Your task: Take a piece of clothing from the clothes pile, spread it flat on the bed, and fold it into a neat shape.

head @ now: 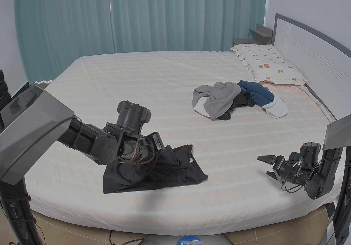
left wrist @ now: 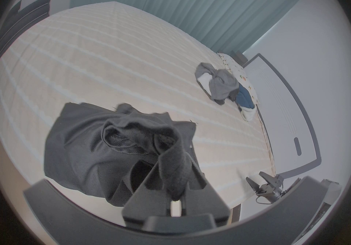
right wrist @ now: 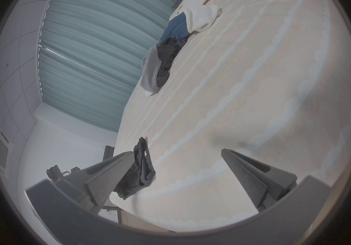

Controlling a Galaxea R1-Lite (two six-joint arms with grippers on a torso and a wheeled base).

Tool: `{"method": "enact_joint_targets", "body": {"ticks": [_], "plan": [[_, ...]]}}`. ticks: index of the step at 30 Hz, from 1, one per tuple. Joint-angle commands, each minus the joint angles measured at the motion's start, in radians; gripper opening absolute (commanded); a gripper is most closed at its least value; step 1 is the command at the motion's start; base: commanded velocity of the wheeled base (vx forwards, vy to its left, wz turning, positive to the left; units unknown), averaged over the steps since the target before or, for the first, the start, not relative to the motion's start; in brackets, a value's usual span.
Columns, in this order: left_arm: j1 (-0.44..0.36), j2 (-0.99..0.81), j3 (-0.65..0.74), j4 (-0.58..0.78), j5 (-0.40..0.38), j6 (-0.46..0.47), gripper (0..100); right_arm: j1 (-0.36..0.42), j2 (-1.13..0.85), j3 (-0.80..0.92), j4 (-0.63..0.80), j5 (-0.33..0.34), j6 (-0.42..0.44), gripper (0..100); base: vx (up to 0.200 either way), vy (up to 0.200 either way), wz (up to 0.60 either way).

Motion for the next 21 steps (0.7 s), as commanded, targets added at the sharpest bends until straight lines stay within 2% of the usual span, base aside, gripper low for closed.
{"method": "enact_joint_targets", "body": {"ticks": [1, 9, 12, 13, 18, 21], "plan": [[-0.034, 0.087, -0.068, 0.009, 0.017, 0.0, 0, 0.001, 0.002, 0.002, -0.001, 0.001, 0.0, 100, 0.0, 0.0, 0.0], [-0.065, 0.16, -0.125, 0.018, 0.049, -0.002, 0, 0.002, 0.0, 0.003, 0.0, 0.001, 0.0, 100, 0.0, 0.0, 0.0], [-0.073, 0.174, -0.14, 0.018, 0.084, -0.002, 0, 0.002, 0.0, 0.003, 0.0, 0.001, 0.0, 100, 0.0, 0.0, 0.0], [-0.073, 0.176, -0.14, 0.017, 0.09, -0.002, 100, 0.002, 0.0, 0.003, 0.0, 0.001, 0.0, 100, 0.0, 0.0, 0.0], [-0.084, 0.167, -0.146, 0.014, 0.098, -0.019, 100, 0.008, 0.0, 0.005, 0.0, 0.001, 0.0, 100, 0.0, 0.0, 0.0], [-0.097, 0.157, -0.146, 0.011, 0.152, -0.061, 100, 0.008, 0.0, 0.012, -0.001, 0.001, 0.0, 100, 0.0, 0.0, 0.0]]}}
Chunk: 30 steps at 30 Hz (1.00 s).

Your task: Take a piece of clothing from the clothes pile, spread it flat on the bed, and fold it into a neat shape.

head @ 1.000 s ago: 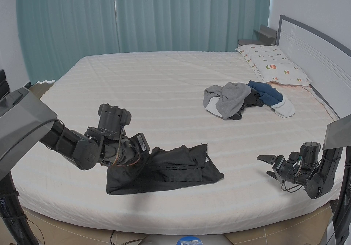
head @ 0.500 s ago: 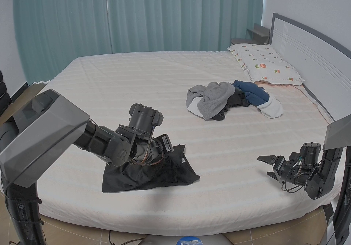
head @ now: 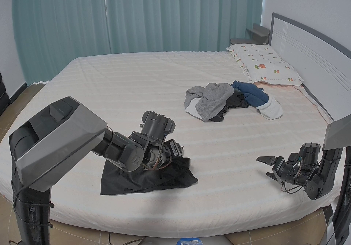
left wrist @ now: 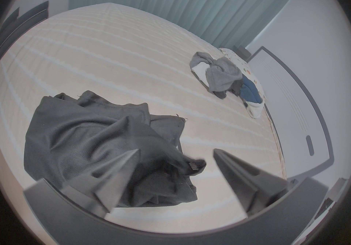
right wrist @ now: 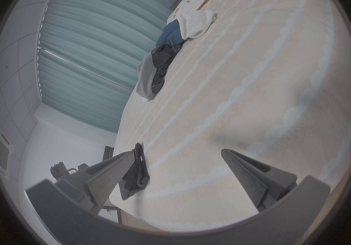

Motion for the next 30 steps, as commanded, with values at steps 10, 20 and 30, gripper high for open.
{"method": "enact_joint_targets", "body": {"ticks": [10, 20, 30], "plan": [[0.005, -0.179, 0.087, 0.002, 0.026, -0.089, 100, 0.003, 0.005, 0.021, -0.032, 0.001, 0.0, 100, 0.0, 0.0, 0.0], [0.203, -0.307, 0.333, -0.018, -0.114, -0.241, 100, 0.044, 0.002, 0.021, -0.037, -0.01, -0.031, 100, 0.0, 0.04, 0.0], [0.423, -0.337, 0.457, -0.031, -0.301, -0.273, 100, 0.169, 0.025, -0.039, -0.021, -0.018, -0.133, 100, 0.0, 0.2, 0.0]]}}
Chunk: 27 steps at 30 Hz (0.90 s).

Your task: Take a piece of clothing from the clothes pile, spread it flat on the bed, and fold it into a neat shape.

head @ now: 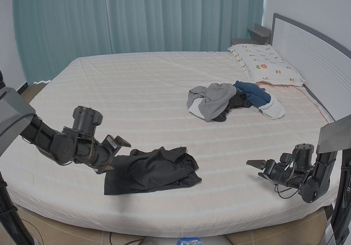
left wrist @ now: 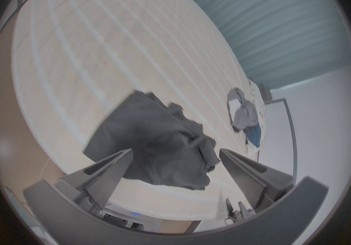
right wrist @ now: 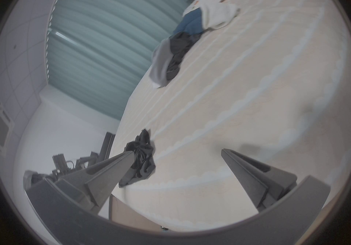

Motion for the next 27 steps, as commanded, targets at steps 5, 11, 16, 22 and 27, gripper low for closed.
{"method": "enact_joint_targets", "body": {"ticks": [5, 11, 16, 22, 27], "plan": [[0.131, -0.018, 0.157, -0.149, -0.104, -0.024, 100, 0.154, -0.023, -0.109, 0.093, -0.031, -0.072, 100, 0.0, 0.2, 0.0], [0.163, 0.013, 0.199, -0.252, -0.108, -0.023, 100, 0.229, -0.039, -0.273, 0.311, -0.157, -0.089, 100, 0.0, 0.2, 0.0], [0.172, 0.045, 0.2, -0.254, -0.108, -0.023, 100, 0.292, -0.05, -0.382, 0.412, -0.221, -0.091, 100, 0.0, 0.2, 0.0], [0.186, 0.056, 0.214, -0.263, -0.11, -0.023, 100, 0.355, -0.089, -0.478, 0.57, -0.233, -0.109, 100, 0.0, 0.167, 0.0], [0.189, 0.074, 0.234, -0.306, -0.104, -0.023, 100, 0.343, -0.087, -0.476, 0.624, -0.273, -0.247, 100, 0.0, 0.0, 0.0]]}}
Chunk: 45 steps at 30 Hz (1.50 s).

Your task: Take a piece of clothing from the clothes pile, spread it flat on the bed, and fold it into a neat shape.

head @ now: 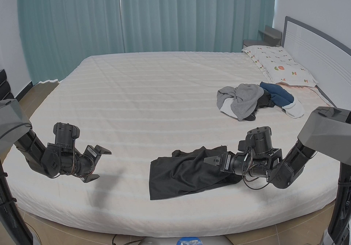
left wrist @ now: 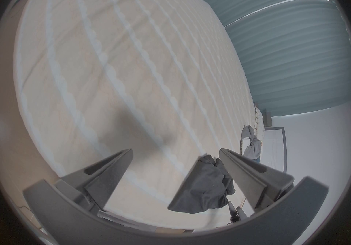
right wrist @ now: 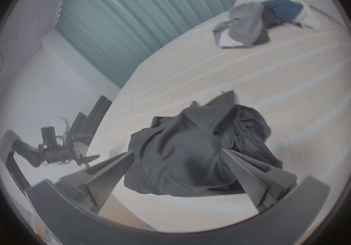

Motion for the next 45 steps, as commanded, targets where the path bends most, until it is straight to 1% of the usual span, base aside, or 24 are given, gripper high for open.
{"method": "enact_joint_targets", "body": {"ticks": [1, 4, 13, 15, 20, 23, 26, 30, 32, 33, 36, 37, 38, 41, 43, 44, 45], "plan": [[0.005, 0.034, 0.021, -0.038, 0.004, 0.0, 100, -0.003, -0.02, -0.019, 0.004, -0.036, -0.083, 100, 0.0, 0.0, 0.0], [0.002, 0.043, 0.031, -0.052, 0.007, 0.001, 100, -0.014, -0.033, -0.02, -0.01, -0.026, -0.092, 100, 0.0, 0.0, 0.0], [0.001, 0.051, 0.038, -0.067, 0.01, 0.001, 100, 0.0, -0.066, -0.029, 0.001, -0.019, -0.095, 100, 0.0, 0.0, 0.0], [0.001, 0.052, 0.038, -0.069, 0.01, 0.001, 100, 0.026, -0.046, -0.02, 0.0, 0.001, -0.086, 100, 0.0, 0.0, 0.0], [0.001, 0.052, 0.039, -0.069, 0.012, 0.001, 100, 0.033, 0.037, -0.042, -0.002, 0.024, -0.05, 100, 0.0, 0.0, 0.0], [0.001, 0.052, 0.039, -0.069, 0.012, 0.003, 100, 0.029, 0.083, -0.06, -0.002, 0.021, -0.047, 100, 0.0, 0.0, 0.0], [0.001, 0.052, 0.039, -0.069, 0.012, 0.003, 100, 0.003, 0.112, -0.063, 0.0, 0.018, -0.047, 100, 0.0, 0.0, 0.0], [-0.001, 0.054, 0.039, -0.069, 0.012, 0.006, 100, -0.057, 0.092, -0.017, 0.004, 0.02, -0.06, 100, 0.0, 0.0, 0.0], [-0.001, 0.054, 0.038, -0.069, 0.012, 0.007, 100, -0.068, 0.079, 0.0, 0.007, 0.024, -0.066, 100, 0.0, 0.0, 0.0], [-0.001, 0.054, 0.039, -0.069, 0.012, 0.009, 100, -0.089, 0.056, 0.044, 0.016, 0.037, -0.077, 100, 0.0, 0.0, 0.0], [-0.001, 0.057, 0.039, -0.069, 0.012, 0.01, 100, -0.094, 0.02, 0.112, 0.03, 0.075, -0.081, 100, 0.0, 0.0, 0.0], [-0.001, 0.057, 0.039, -0.069, 0.012, 0.01, 100, -0.094, 0.02, 0.112, 0.03, 0.075, -0.081, 100, 0.0, 0.0, 0.0], [-0.001, 0.058, 0.038, -0.07, 0.012, 0.01, 100, -0.094, -0.006, 0.167, 0.026, 0.099, -0.083, 100, 0.0, 0.0, 0.0], [-0.001, 0.058, 0.039, -0.072, 0.012, 0.009, 100, -0.089, -0.04, 0.215, 0.021, 0.107, -0.09, 100, 0.0, 0.0, 0.0], [-0.001, 0.058, 0.039, -0.072, 0.012, 0.009, 100, -0.089, -0.04, 0.215, 0.021, 0.107, -0.09, 100, 0.0, 0.0, 0.0], [-0.001, 0.058, 0.039, -0.072, 0.012, 0.01, 100, -0.091, -0.074, 0.238, 0.021, 0.107, -0.109, 100, 0.0, 0.0, 0.0], [-0.001, 0.058, 0.039, -0.072, 0.012, 0.009, 100, -0.094, -0.089, 0.235, 0.023, 0.107, -0.107, 100, 0.0, 0.0, 0.0]]}}
